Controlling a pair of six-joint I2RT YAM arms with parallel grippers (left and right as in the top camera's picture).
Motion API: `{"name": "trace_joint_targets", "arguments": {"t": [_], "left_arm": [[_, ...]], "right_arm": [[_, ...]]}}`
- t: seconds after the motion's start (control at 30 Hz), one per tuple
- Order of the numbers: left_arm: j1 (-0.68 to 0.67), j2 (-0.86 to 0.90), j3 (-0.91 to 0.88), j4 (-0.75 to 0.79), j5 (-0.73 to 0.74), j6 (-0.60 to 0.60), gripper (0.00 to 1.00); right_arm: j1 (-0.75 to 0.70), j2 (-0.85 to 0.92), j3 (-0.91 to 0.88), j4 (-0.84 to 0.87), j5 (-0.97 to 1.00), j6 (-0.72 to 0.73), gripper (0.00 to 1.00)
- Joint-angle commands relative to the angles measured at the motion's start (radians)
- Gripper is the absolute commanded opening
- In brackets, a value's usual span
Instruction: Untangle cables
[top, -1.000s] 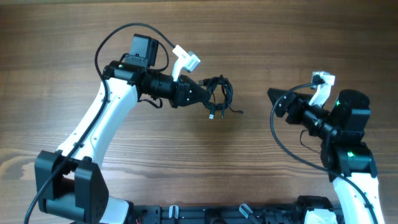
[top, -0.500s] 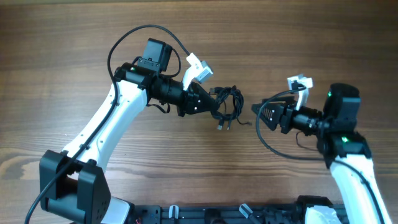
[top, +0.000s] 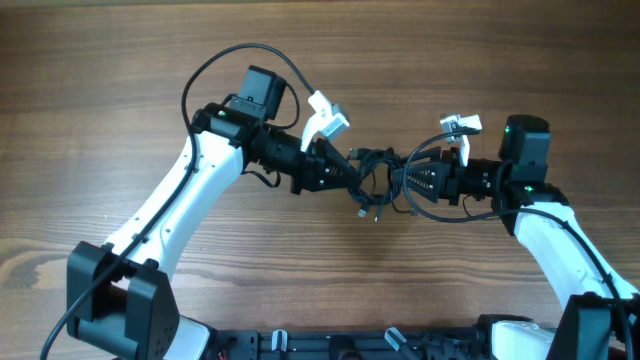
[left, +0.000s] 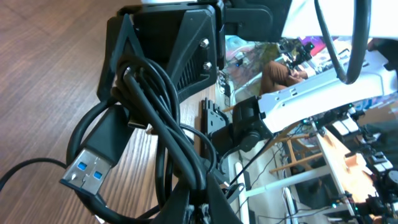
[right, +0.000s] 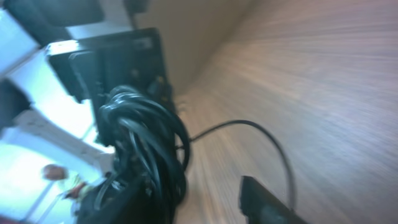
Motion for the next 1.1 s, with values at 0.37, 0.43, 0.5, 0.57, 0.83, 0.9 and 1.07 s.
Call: {"name": "trace_joint_targets", "arguments": {"t": [0.37,0.43,0.5,0.57,0.83,0.9,1.07], "left_arm": [[-0.031,-0.027,0.007,0.055,-0.035,-0.074,1.00],[-0.032,-0.027,0.007,0.119,-0.099,-0.254,1.00],[-0.038,-0.027,0.007,0.160,-0.192,-0.400,1.00],[-0.049,-0.027,0.007,0.178,-0.281,-0.487,1.00],[-0.143,-0.027,0.007,0.196,-0.551,-0.545,0.82],[-0.162,-0.027,0.007,0.219,-0.616,-0.585,0.67],[-0.177,-0.027,0.007,0.242,-0.734,-0.641,0.23]], "right_arm": [[0.005,0.008,0.012,0.070,-0.013,0.243,0.04],[0.005,0.008,0.012,0.078,-0.011,0.260,0.04],[0.005,0.008,0.012,0.086,-0.010,0.274,0.04],[0.005,0.008,0.012,0.097,-0.010,0.293,0.04],[0.005,0.008,0.012,0.104,-0.011,0.315,0.04],[0.005,0.008,0.012,0.104,-0.013,0.315,0.04],[0.005,0.008,0.012,0.104,-0.013,0.315,0.04]]}}
